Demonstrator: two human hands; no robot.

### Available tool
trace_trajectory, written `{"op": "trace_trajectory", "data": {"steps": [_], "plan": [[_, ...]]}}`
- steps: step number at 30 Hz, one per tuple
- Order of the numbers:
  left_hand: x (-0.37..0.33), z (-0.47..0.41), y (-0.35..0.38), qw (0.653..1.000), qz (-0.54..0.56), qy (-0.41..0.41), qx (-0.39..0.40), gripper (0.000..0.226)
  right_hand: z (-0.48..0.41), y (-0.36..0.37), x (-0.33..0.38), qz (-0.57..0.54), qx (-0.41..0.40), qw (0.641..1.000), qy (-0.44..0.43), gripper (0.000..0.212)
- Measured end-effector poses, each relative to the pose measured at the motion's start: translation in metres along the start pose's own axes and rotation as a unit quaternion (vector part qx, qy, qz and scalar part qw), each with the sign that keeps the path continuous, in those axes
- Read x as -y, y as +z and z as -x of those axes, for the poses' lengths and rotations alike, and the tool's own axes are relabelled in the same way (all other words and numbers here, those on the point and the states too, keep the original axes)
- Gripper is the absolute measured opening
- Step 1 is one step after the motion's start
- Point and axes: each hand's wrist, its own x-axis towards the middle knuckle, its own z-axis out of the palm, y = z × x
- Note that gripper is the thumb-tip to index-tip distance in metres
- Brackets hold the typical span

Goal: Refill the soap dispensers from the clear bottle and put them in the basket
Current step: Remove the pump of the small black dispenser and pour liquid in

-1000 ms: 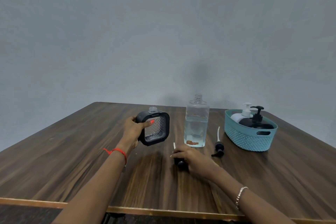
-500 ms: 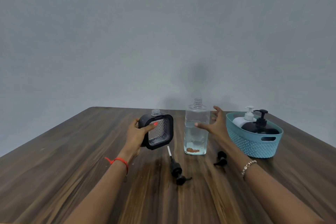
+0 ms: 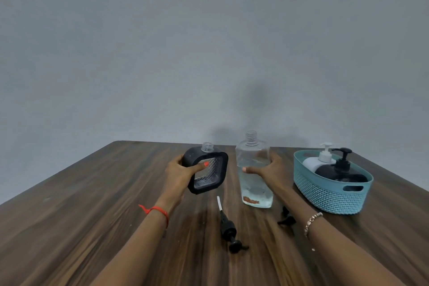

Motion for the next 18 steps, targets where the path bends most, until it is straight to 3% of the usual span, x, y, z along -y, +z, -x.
{"op": "trace_trajectory", "data": {"steps": [8, 18], "plan": [[-0.007, 0.014, 0.016, 0.995, -0.056, 0.062, -0.046, 0.039, -0.005, -0.011, 0.034, 0.179, 0.000, 0.980, -0.085, 0.070], [-0.014, 0.039, 0.033, 0.983, -0.104, 0.122, -0.093, 0.044, 0.001, -0.020, 0.059, 0.355, -0.039, 0.920, -0.163, 0.069]]}}
